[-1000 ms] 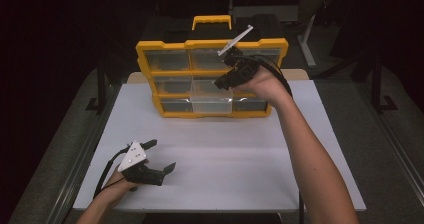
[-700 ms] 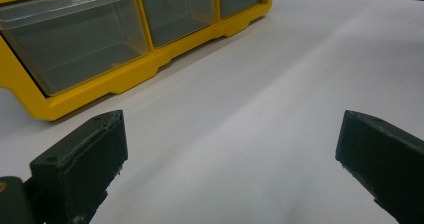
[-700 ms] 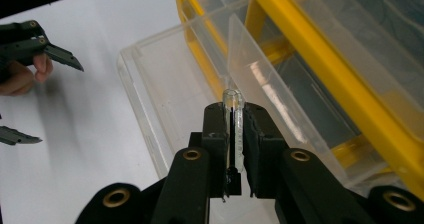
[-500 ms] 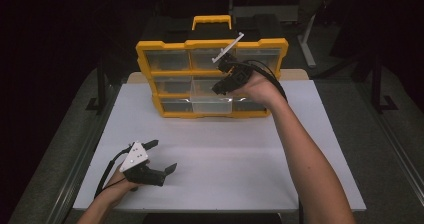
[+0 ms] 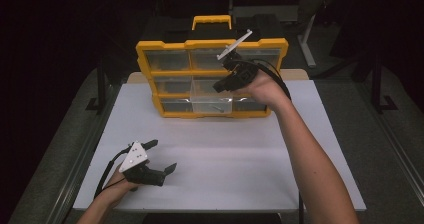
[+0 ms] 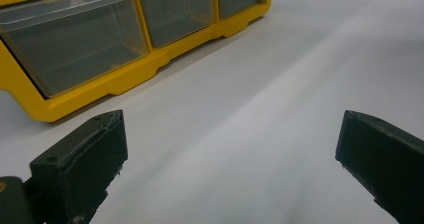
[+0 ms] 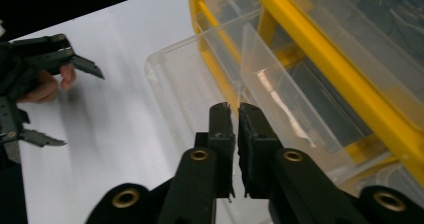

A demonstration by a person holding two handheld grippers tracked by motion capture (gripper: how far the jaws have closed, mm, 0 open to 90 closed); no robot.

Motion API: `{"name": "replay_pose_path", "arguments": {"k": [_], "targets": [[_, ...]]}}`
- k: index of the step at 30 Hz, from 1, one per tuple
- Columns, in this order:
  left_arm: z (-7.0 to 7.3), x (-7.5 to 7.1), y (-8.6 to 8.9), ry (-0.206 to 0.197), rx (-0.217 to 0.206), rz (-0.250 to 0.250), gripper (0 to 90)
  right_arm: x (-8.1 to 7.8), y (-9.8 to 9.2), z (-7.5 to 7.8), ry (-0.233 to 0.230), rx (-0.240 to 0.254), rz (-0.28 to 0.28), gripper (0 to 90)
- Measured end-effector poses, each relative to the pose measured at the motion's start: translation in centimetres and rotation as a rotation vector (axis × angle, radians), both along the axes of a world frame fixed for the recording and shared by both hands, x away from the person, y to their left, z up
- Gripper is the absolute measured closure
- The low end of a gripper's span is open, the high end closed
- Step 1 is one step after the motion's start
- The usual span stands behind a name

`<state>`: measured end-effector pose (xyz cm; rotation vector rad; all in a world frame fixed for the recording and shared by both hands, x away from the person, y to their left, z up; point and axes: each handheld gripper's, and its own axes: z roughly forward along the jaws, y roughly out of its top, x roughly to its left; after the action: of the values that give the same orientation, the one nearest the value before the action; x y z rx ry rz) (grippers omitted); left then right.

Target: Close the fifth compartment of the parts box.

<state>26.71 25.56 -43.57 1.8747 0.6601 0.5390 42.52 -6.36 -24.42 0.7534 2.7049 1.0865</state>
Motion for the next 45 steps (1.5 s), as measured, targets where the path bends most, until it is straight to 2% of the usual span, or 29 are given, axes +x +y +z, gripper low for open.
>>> {"name": "replay_pose_path", "arguments": {"k": [2, 4, 12, 13, 14, 20, 23, 29, 31, 45], "targets": [[0.0, 0.1, 0.0, 0.002, -0.007, 0.004, 0.4, -0.4, -0.2, 0.0, 0.01, 0.021, 0.013, 87.5], [0.0, 0.1, 0.1, 0.002, 0.008, 0.002, 0.4, -0.9, -0.3, -0.1, 0.015, 0.043, 0.036, 88.4], [0.0, -0.1, 0.0, -0.001, 0.002, 0.007, 0.4, -2.5, 0.0, -1.1, 0.008, 0.051, 0.074, 88.5], [0.0, -0.1, -0.1, -0.001, 0.003, 0.006, 0.4, -2.7, 0.2, -1.2, 0.012, 0.048, 0.077, 88.5], [0.0, -0.1, -0.1, -0.002, 0.008, 0.005, 0.4, -2.7, 0.2, -1.4, -0.006, 0.04, 0.093, 88.5], [0.1, -0.1, 0.0, -0.003, 0.01, 0.003, 0.4, -3.1, 0.7, -1.9, -0.013, 0.027, 0.104, 88.6], [0.0, -0.1, 0.0, -0.003, 0.006, 0.005, 0.4, -3.3, 0.9, -2.1, 0.004, 0.016, 0.085, 88.6], [0.0, -0.1, 0.0, -0.003, 0.008, 0.003, 0.4, -2.9, 0.8, -2.6, -0.006, -0.004, 0.069, 88.7], [0.0, -0.1, -0.1, -0.002, 0.005, 0.004, 0.4, -2.9, 0.8, -2.6, 0.004, 0.0, 0.064, 88.7], [0.0, -0.1, 0.0, 0.0, 0.004, 0.004, 0.4, -2.3, 0.8, -2.5, -0.02, -0.003, 0.053, 88.7]]}}
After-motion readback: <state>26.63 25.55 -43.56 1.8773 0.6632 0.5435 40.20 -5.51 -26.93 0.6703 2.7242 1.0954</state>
